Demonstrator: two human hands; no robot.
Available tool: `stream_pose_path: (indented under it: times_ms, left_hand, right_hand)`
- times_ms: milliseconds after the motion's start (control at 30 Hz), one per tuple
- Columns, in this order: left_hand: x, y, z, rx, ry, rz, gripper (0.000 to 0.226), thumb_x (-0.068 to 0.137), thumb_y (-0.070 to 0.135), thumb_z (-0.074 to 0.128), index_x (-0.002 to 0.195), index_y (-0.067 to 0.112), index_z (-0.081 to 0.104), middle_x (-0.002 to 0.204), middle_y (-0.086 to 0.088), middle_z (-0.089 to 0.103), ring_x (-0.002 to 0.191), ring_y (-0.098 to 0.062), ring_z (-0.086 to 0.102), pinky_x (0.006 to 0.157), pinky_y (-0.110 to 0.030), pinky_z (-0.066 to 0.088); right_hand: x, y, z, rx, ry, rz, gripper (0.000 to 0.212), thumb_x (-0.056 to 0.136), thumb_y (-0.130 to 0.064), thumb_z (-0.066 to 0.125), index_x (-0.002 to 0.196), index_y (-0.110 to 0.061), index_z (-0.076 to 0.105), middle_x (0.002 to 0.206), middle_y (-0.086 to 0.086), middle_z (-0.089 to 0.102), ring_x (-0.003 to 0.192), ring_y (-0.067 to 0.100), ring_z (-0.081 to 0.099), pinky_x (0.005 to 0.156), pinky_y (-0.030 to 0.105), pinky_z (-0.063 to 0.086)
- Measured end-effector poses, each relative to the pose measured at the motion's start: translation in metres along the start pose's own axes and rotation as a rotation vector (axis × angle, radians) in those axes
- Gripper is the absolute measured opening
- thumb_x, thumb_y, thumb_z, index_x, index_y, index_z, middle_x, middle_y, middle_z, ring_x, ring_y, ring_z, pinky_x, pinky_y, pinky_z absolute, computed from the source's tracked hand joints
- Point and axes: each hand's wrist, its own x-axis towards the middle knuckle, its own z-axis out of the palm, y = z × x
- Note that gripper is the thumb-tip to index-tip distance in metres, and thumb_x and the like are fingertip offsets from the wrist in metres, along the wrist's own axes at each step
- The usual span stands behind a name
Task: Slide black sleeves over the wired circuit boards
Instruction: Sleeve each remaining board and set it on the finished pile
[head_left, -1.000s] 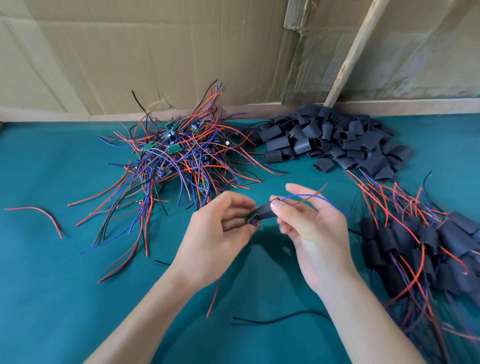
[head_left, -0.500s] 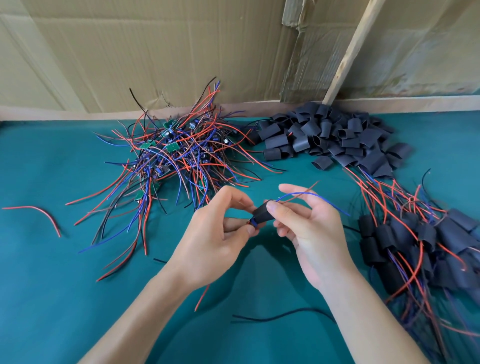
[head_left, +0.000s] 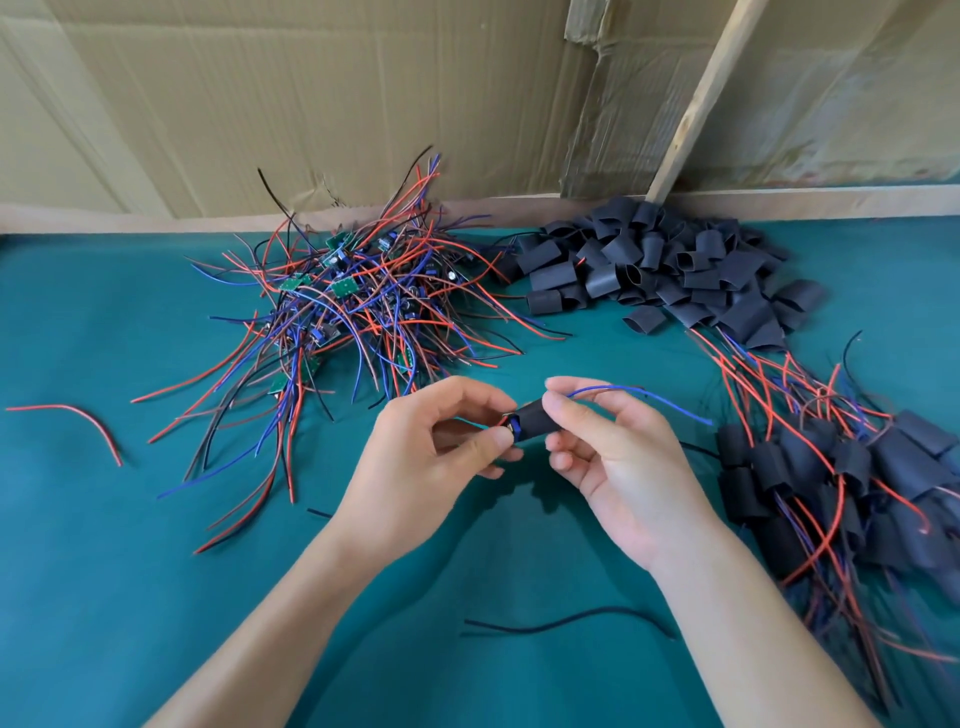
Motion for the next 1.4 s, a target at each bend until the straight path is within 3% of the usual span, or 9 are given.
stream_pose_path:
  times_ms: [200, 400, 533, 700, 867, 1033, 1167, 1267, 1400]
  left_hand:
    - [0.001, 0.001, -0.002, -0.036, 0.047, -0.028, 0.015, 0.088, 0.002, 0.075, 0.096, 0.015, 0.072, 0.085, -0.003, 0.076, 0.070, -0.018, 0.075, 0.063, -0.019, 0.054]
    - [0.002, 0.004, -0.005, -0.169, 0.028, -0.114, 0.022, 0.076, 0.017, 0.078, 0.094, 0.008, 0.072, 0.082, -0.006, 0.074, 0.072, -0.018, 0.072, 0.070, -0.026, 0.058]
    - [0.002, 0.004, -0.004, -0.173, 0.024, -0.129, 0.020, 0.076, 0.014, 0.076, 0.094, 0.007, 0.072, 0.082, -0.007, 0.074, 0.074, -0.019, 0.073, 0.071, -0.026, 0.059]
    - [0.002, 0.004, -0.005, -0.156, 0.007, -0.125, 0.011, 0.084, 0.002, 0.073, 0.094, 0.007, 0.072, 0.083, -0.007, 0.075, 0.075, -0.021, 0.074, 0.071, -0.026, 0.060]
    - [0.001, 0.005, -0.005, -0.114, 0.003, -0.118, 0.008, 0.085, 0.000, 0.073, 0.091, 0.006, 0.071, 0.077, -0.007, 0.075, 0.073, -0.022, 0.074, 0.067, -0.025, 0.058]
    - [0.001, 0.005, -0.004, -0.058, 0.034, -0.108, 0.011, 0.086, -0.003, 0.073, 0.088, 0.008, 0.070, 0.076, -0.008, 0.074, 0.070, -0.022, 0.075, 0.064, -0.023, 0.057]
    - [0.000, 0.003, -0.002, 0.020, 0.065, -0.045, 0.013, 0.087, -0.002, 0.075, 0.088, 0.010, 0.070, 0.078, -0.005, 0.076, 0.068, -0.020, 0.075, 0.063, -0.021, 0.055]
    - [-0.001, 0.000, -0.003, 0.153, 0.075, 0.014, 0.016, 0.088, 0.000, 0.075, 0.088, 0.014, 0.067, 0.080, -0.001, 0.075, 0.069, -0.020, 0.076, 0.066, -0.028, 0.058]
    - [-0.001, -0.003, -0.001, 0.205, 0.067, 0.015, 0.014, 0.086, 0.007, 0.076, 0.086, 0.017, 0.066, 0.078, -0.002, 0.073, 0.069, -0.023, 0.075, 0.069, -0.040, 0.060]
  right_hand:
    - [-0.004, 0.002, 0.005, -0.015, -0.024, 0.011, 0.028, 0.068, -0.022, 0.082, 0.092, -0.010, 0.075, 0.081, 0.010, 0.074, 0.060, 0.017, 0.068, 0.053, 0.022, 0.054]
    - [-0.007, 0.003, 0.011, -0.004, -0.014, 0.008, 0.017, 0.080, -0.019, 0.078, 0.090, -0.009, 0.068, 0.079, 0.013, 0.073, 0.060, 0.019, 0.068, 0.055, 0.023, 0.056]
    - [-0.007, 0.002, 0.011, 0.014, 0.018, 0.034, 0.004, 0.092, -0.010, 0.071, 0.093, -0.006, 0.072, 0.078, 0.014, 0.073, 0.060, 0.018, 0.068, 0.055, 0.023, 0.056]
    - [-0.005, 0.000, 0.008, 0.006, 0.047, 0.058, 0.007, 0.092, -0.004, 0.068, 0.092, -0.004, 0.076, 0.082, 0.014, 0.073, 0.058, 0.016, 0.066, 0.052, 0.022, 0.054]
    - [-0.003, -0.004, 0.004, -0.014, 0.025, 0.075, 0.015, 0.090, 0.001, 0.067, 0.086, -0.005, 0.080, 0.098, 0.027, 0.074, 0.058, 0.016, 0.063, 0.051, 0.021, 0.051]
    - [-0.002, -0.006, 0.000, -0.015, -0.016, 0.100, 0.021, 0.090, 0.002, 0.066, 0.084, -0.008, 0.083, 0.100, 0.022, 0.076, 0.059, 0.013, 0.063, 0.051, 0.019, 0.050]
    - [-0.003, -0.004, 0.001, 0.010, -0.031, 0.096, 0.010, 0.084, -0.004, 0.074, 0.087, -0.007, 0.083, 0.092, 0.016, 0.076, 0.062, 0.014, 0.066, 0.053, 0.020, 0.052]
    - [-0.004, 0.002, 0.005, 0.013, -0.047, 0.113, 0.019, 0.075, -0.013, 0.078, 0.093, -0.004, 0.080, 0.083, 0.011, 0.074, 0.062, 0.014, 0.068, 0.053, 0.020, 0.053]
    - [-0.004, 0.004, 0.008, 0.009, -0.035, 0.122, 0.012, 0.084, -0.009, 0.075, 0.095, -0.004, 0.078, 0.080, 0.011, 0.072, 0.060, 0.015, 0.066, 0.052, 0.021, 0.053]
